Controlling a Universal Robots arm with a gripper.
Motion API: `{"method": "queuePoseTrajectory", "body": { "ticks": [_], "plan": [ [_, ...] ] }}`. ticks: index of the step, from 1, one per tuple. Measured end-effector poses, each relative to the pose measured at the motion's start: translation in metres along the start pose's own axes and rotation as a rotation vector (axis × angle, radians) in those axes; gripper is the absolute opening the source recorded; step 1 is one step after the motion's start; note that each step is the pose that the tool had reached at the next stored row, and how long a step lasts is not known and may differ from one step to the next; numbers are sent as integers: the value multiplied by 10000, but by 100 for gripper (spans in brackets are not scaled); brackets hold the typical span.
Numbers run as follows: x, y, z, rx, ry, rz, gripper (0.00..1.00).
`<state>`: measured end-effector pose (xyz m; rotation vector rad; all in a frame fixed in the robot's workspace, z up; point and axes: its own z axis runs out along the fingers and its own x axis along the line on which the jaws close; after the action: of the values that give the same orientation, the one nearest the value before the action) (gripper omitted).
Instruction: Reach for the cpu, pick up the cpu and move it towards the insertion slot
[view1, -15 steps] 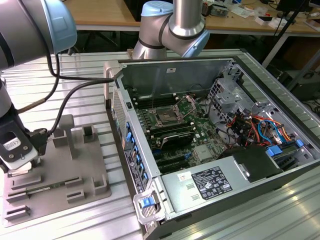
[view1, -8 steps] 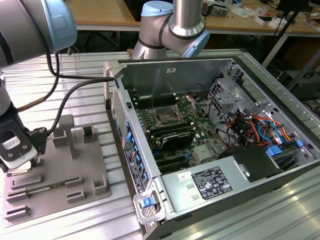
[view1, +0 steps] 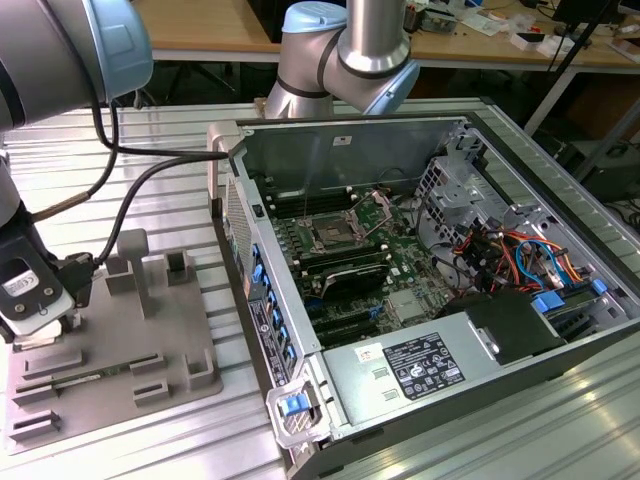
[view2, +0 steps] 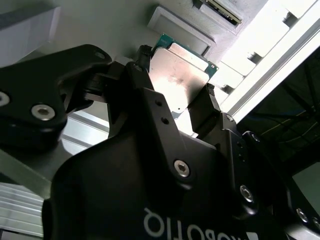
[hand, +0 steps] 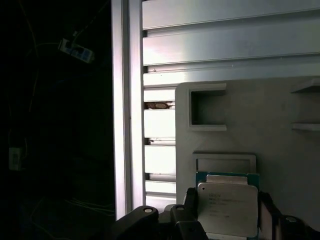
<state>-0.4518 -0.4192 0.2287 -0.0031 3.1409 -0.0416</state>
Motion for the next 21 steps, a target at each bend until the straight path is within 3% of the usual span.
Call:
{"method": "queuePoseTrajectory", "body": {
  "ticks": [21],
  "plan": [
    [0,-4,-135,-12,-1,-1,55]
  ]
}}
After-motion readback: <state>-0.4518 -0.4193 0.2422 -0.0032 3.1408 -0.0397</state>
